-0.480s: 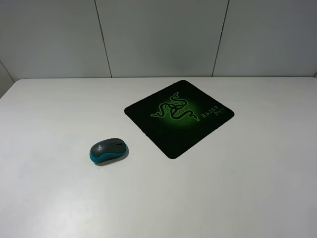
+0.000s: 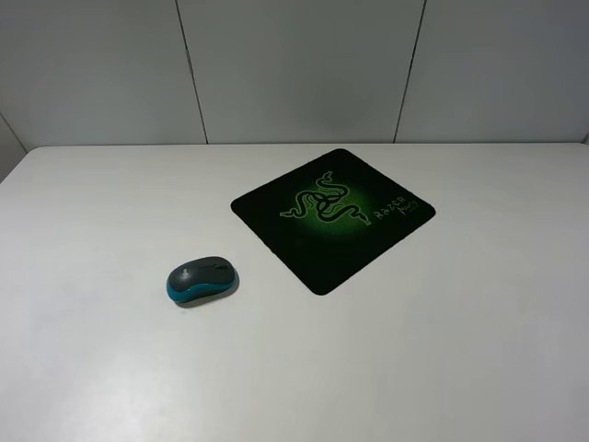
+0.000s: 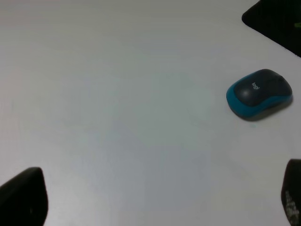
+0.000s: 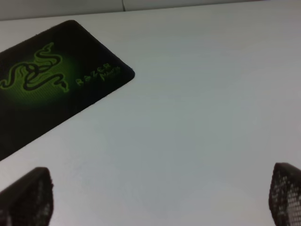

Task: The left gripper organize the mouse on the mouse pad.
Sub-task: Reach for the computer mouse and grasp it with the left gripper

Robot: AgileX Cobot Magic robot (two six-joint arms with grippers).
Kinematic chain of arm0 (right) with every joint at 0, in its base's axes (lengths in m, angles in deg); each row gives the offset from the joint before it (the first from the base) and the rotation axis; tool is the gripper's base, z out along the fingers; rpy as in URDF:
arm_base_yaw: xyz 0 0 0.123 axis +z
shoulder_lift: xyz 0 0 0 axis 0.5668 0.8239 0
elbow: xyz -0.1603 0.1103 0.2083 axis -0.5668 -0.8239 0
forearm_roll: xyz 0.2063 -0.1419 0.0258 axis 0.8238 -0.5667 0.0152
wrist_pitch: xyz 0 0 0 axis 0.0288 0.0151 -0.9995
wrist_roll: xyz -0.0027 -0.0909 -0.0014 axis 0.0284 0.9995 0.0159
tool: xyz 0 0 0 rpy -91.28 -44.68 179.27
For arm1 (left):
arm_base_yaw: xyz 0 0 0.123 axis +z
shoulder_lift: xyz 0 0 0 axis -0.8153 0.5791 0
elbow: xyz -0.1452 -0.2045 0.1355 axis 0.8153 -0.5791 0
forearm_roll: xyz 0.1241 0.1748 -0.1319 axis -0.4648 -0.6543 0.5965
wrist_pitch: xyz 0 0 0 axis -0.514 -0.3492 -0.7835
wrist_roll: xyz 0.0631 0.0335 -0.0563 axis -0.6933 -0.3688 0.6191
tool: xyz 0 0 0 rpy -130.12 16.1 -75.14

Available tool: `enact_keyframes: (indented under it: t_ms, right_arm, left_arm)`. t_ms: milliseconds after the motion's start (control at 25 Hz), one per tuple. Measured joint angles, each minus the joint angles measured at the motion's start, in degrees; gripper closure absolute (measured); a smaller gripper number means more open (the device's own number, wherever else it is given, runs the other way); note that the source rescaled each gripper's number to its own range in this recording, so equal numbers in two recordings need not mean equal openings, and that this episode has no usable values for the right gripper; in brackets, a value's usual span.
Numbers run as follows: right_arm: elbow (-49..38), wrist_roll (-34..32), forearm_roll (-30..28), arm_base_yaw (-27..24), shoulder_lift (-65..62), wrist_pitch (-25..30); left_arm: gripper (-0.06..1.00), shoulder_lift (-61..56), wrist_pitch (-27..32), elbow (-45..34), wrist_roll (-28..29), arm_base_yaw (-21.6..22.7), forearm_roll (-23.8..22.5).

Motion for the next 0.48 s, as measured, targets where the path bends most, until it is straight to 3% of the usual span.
enact_keyframes:
  t_ms: [480]
  right_arm:
    - [0.0, 0.0, 0.0, 0.0, 0.0, 0.0]
  left_arm:
    - [-0.03, 0.2, 0.7, 1.2, 1.1, 0.0, 1.0]
